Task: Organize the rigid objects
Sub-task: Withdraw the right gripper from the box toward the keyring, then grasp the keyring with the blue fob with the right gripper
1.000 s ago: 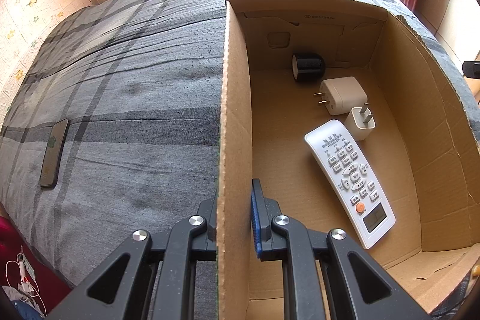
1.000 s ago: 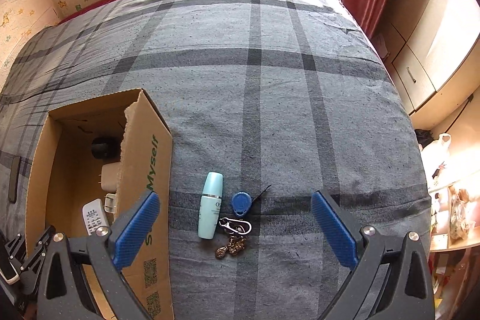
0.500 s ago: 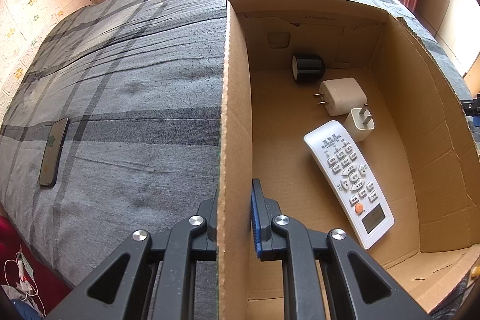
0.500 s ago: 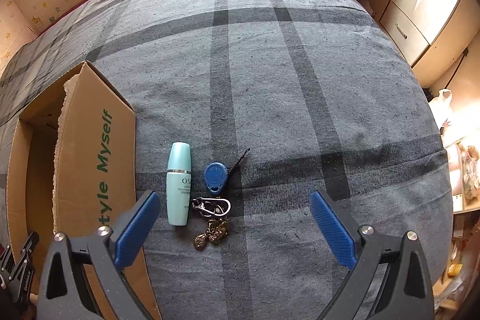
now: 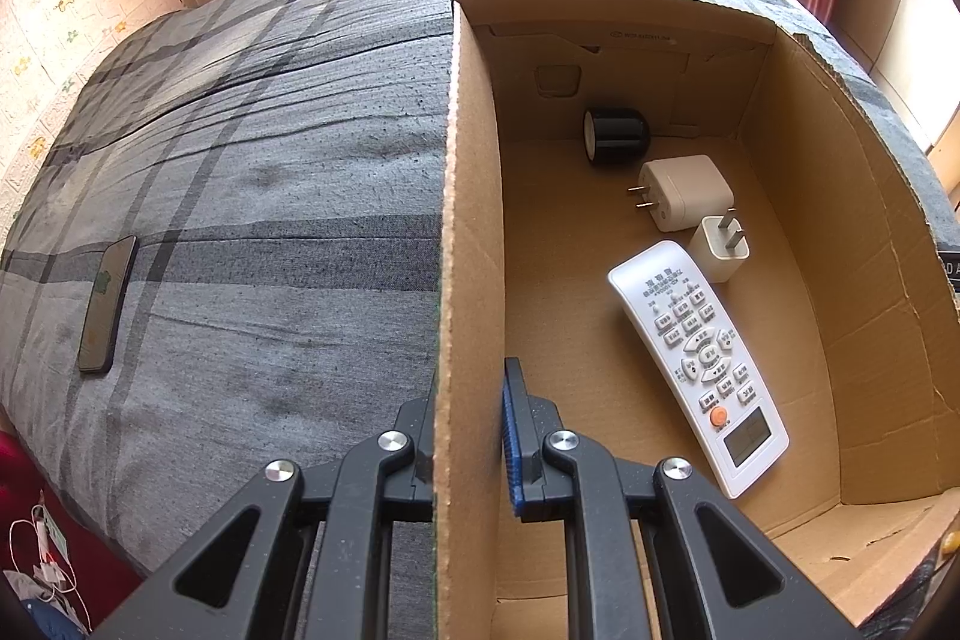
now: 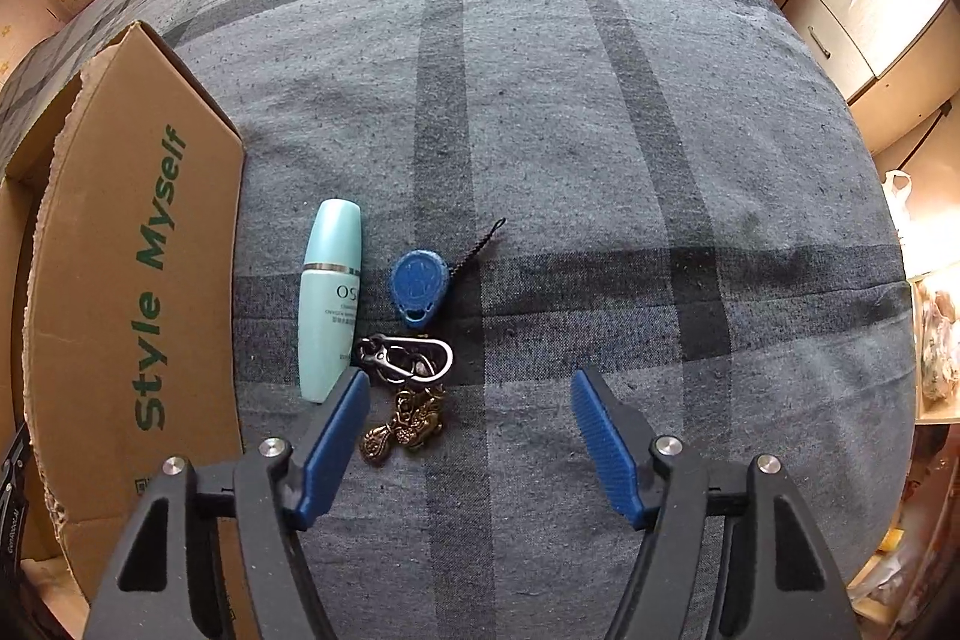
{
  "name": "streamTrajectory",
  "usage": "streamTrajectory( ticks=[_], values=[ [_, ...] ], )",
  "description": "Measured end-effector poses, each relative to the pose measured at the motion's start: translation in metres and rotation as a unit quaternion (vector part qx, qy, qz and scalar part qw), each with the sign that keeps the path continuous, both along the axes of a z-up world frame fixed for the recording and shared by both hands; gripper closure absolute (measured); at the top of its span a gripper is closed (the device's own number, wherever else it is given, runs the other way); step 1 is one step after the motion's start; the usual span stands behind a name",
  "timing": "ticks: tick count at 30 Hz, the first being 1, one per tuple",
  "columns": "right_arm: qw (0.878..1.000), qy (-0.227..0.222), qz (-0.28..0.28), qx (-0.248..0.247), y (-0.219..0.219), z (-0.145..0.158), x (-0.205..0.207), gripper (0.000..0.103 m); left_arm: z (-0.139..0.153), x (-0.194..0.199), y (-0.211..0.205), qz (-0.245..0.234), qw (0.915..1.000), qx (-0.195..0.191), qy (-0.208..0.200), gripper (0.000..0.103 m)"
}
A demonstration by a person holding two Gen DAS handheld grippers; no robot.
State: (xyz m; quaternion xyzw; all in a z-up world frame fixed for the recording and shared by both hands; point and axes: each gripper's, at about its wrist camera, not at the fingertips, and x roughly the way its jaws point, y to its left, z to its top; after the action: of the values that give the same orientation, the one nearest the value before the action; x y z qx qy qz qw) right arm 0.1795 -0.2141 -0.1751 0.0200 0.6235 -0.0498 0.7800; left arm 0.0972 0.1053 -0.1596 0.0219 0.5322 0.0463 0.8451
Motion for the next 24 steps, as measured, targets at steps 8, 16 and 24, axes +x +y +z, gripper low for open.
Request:
streamTrajectory(
  ticks=[8,16,24],
  values=[
    [1.0,0.02,0.007,0.013,0.005,-0.017,0.001,0.046,0.0,0.0,0.0,-0.001,1.0,0.001,0.0,0.088],
    [0.999,0.031,0.012,0.01,0.014,-0.033,0.007,0.05,0.0,0.0,0.0,-0.001,1.0,0.001,0.0,0.088],
    [1.0,0.015,0.014,0.024,0.024,-0.026,0.006,0.096,0.0,0.0,0.0,-0.001,1.0,0.003,0.0,0.088]
  ],
)
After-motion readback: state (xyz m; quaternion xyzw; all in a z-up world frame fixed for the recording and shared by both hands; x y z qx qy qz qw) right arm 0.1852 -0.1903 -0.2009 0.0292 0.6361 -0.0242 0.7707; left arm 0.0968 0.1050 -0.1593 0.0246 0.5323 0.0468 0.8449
